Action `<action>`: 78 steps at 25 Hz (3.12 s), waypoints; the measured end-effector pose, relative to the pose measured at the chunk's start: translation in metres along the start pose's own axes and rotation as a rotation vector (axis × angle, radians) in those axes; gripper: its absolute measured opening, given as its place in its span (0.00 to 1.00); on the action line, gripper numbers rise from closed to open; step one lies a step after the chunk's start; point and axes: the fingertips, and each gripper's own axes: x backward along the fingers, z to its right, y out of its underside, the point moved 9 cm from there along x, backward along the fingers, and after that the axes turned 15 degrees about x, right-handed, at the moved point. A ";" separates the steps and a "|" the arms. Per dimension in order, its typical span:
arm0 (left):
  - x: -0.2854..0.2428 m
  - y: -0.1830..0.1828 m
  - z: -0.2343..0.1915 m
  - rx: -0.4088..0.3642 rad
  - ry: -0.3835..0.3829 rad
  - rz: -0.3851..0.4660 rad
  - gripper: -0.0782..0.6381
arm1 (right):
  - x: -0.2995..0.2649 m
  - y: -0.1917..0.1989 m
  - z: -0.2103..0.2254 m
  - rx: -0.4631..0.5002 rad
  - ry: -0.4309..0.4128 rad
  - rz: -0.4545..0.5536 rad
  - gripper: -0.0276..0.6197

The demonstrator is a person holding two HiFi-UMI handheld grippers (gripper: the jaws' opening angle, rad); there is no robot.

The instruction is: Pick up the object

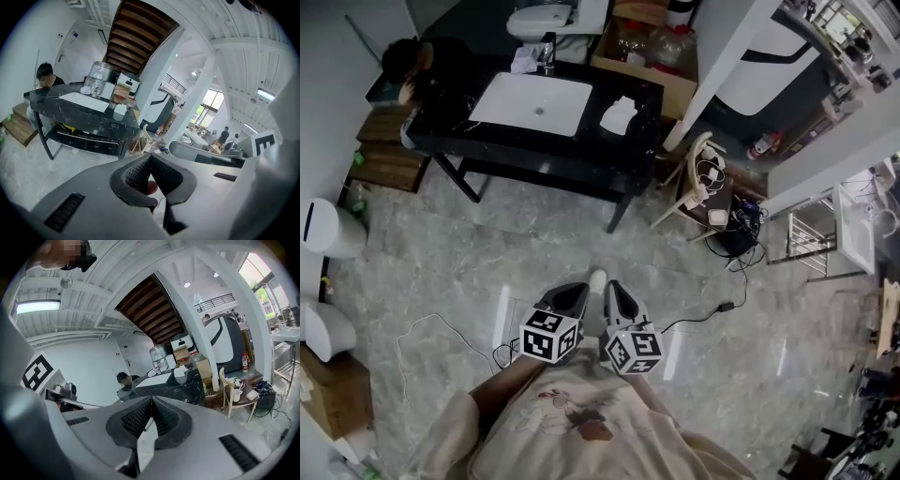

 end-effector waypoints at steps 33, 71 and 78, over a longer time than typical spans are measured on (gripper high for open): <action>-0.170 -0.161 0.025 -0.040 -0.057 0.031 0.13 | -0.166 -0.080 0.172 -0.087 -0.052 0.053 0.07; -0.277 -0.204 0.058 -0.104 -0.053 -0.044 0.13 | -0.216 -0.085 0.262 -0.146 -0.067 0.064 0.07; -0.287 -0.233 0.028 -0.067 -0.055 -0.049 0.13 | -0.251 -0.090 0.261 -0.146 -0.052 0.019 0.07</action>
